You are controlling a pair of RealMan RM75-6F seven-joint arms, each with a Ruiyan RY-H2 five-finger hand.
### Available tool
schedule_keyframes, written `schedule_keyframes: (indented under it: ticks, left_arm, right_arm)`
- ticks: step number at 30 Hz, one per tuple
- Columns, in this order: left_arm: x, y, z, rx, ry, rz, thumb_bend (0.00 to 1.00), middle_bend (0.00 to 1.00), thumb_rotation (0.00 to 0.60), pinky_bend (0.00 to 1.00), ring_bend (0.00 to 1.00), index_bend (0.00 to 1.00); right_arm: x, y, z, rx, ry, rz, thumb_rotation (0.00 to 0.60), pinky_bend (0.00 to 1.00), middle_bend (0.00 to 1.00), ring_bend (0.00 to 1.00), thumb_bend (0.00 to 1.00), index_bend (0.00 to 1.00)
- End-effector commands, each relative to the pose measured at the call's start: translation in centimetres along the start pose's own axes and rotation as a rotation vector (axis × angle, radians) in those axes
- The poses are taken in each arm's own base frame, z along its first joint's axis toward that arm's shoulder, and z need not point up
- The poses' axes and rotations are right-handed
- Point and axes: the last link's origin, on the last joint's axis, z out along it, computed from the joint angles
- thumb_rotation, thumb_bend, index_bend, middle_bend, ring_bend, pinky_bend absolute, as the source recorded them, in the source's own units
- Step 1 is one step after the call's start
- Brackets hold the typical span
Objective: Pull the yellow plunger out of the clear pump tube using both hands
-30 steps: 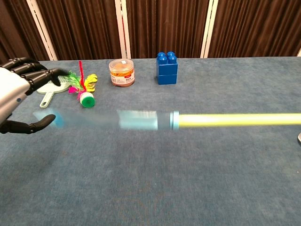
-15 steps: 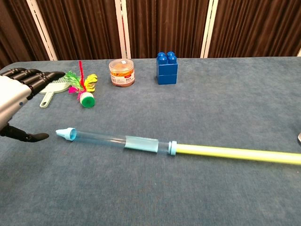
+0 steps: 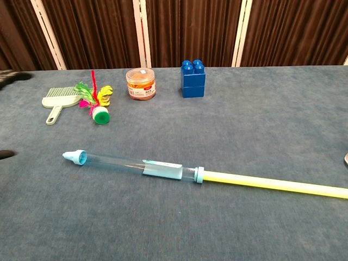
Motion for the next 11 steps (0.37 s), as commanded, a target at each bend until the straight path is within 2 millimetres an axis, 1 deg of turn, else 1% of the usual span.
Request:
schedule_keyframes:
  ticks: [1,3,5,8,11]
  left_arm:
    - [0.9,-3.6,-3.3,0.154,-0.141,0.027,0.03,0.04,0.600,0.13,0.07,0.00]
    - [1.5,-4.6,-4.4,0.210,-0.155,0.012,0.02,0.05,0.600,0.13,0.07,0.00]
    - [2.0,-5.2,-5.2,0.250,-0.142,-0.050,0.02,0.05,0.600,0.13,0.07,0.00]
    - [2.7,-5.7,-5.5,0.239,-0.123,-0.097,0.02,0.06,0.600,0.13,0.07,0.00]
    - [3.1,-5.9,-5.6,0.228,-0.105,-0.128,0.02,0.06,0.600,0.13,0.07,0.00]
  right_arm:
    - [2.1,2.0,-3.3,-0.091,0.212,-0.052,0.600,0.00,0.00,0.00,0.00,0.00]
    - [1.8,2.8,-4.6,-0.124,0.224,-0.072,0.600,0.00,0.00,0.00,0.00,0.00]
    - [1.4,3.3,-5.6,-0.145,0.220,-0.060,0.600,0.00,0.00,0.00,0.00,0.00]
    - [1.8,3.0,-6.2,-0.133,0.250,-0.037,0.600,0.00,0.00,0.00,0.00,0.00]
    - [1.5,2.8,-6.8,-0.108,0.245,-0.025,0.600,0.00,0.00,0.00,0.00,0.00]
